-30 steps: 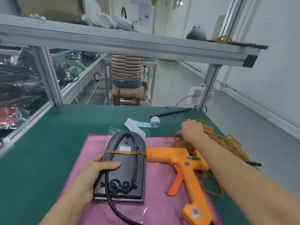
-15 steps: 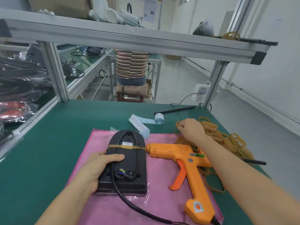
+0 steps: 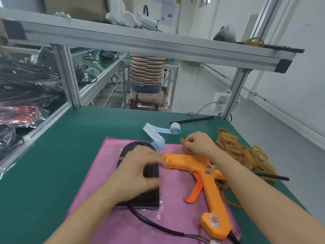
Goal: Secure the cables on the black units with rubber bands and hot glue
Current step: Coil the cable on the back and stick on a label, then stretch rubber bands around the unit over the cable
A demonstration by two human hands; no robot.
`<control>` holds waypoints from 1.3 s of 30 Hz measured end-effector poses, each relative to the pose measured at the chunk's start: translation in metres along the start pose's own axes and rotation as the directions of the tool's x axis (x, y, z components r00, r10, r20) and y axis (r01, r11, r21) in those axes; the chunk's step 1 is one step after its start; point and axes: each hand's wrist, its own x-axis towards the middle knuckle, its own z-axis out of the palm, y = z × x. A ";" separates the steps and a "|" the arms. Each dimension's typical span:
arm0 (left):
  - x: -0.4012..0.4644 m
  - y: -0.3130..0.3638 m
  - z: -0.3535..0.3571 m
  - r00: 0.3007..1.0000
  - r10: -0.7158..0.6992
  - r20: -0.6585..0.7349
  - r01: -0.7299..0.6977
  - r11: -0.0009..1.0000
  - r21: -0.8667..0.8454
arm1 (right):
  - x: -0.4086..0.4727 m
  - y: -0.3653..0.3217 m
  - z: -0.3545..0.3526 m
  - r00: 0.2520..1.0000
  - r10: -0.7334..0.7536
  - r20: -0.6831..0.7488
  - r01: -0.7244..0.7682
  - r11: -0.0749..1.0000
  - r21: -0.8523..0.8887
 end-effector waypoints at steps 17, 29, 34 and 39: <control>-0.031 0.020 0.050 0.850 0.049 0.524 -0.295 0.869 0.397 | -0.012 0.007 0.011 0.996 -0.014 -0.093 0.015 1.000 0.009; -0.021 0.037 0.078 0.864 -0.289 -0.412 0.231 0.955 -0.185 | -0.028 -0.011 -0.008 0.955 0.199 0.218 -0.209 -0.068 0.976; -0.019 0.036 0.089 0.912 -0.085 -0.402 0.182 0.961 0.210 | -0.050 -0.023 0.005 0.966 0.019 0.258 -0.245 -0.245 0.938; -0.017 0.037 0.091 0.976 -0.011 -0.218 0.108 0.891 0.440 | -0.056 -0.024 0.027 0.965 0.144 0.221 -0.203 -0.134 0.970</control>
